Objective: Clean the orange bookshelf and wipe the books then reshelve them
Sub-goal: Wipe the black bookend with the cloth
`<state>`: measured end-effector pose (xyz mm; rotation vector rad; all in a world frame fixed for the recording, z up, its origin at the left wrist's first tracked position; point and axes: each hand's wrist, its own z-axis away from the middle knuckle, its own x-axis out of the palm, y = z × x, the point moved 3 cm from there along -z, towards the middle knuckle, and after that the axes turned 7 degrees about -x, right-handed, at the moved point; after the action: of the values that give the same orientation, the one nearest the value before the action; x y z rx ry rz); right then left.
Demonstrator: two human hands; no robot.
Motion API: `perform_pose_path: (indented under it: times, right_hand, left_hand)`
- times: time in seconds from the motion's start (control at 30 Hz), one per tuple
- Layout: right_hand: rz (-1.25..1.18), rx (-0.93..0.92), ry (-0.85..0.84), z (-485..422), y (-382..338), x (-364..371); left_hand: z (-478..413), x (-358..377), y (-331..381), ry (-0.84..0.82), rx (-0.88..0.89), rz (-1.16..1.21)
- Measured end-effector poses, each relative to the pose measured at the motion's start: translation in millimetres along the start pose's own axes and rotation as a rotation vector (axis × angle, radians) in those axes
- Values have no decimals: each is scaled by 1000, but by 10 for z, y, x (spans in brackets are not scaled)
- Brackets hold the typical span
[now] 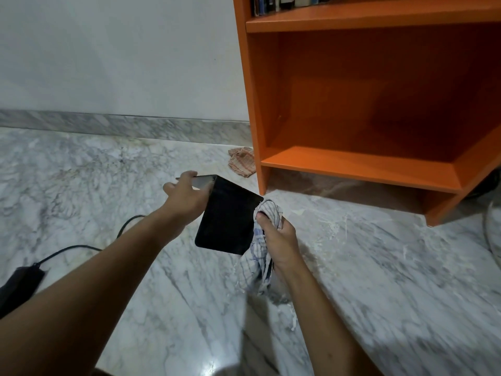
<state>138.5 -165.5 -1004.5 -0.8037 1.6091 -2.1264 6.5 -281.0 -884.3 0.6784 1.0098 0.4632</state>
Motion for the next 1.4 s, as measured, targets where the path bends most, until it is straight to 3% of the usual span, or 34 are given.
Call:
perform_pose_path:
  times: [0.23,0.3,0.37,0.47,0.63,0.8,0.97,1.03,1.1,1.2,1.27,1.4]
  right_hand:
    - [36,-56,33,46,27,70]
    - [34,-64,47,39,27,54]
    - [45,-78,59,21,10,35]
    - [118,-129,32,-6,-30,28]
    - [255,-172,-81,3,-86,-77]
    - [247,-233,180,-6,-407,-277]
    - [324,-439,-166,107,-775,169]
    - [343,-491,-168,119,-681,278]
    - [380,-403,-51,30,-488,202]
    - [485,-114,47,-167,-162,-97]
    - [428,-4,119,-224,-56,-270]
    - [286,-133,207,-130,-268,-283]
  left_hand:
    - [122,55,61,-116,-54,310]
    - [192,68,161,-154,-144,402]
    - [175,90,198,-278,-148,442]
    - [122,83,160,-375,4,268]
    - [82,11,41,-262,246,-137]
    - [116,21,49,-286,407,-521]
    - [146,132,56,-370,462,-620]
    - [194,187,110,-408,489,-632]
    - [244,223,107,-437,463,-649]
    - [312,276,61,-499,429,-700]
    - [343,304,52,-541,424,-716]
    - [295,285,68,-495,425,-719]
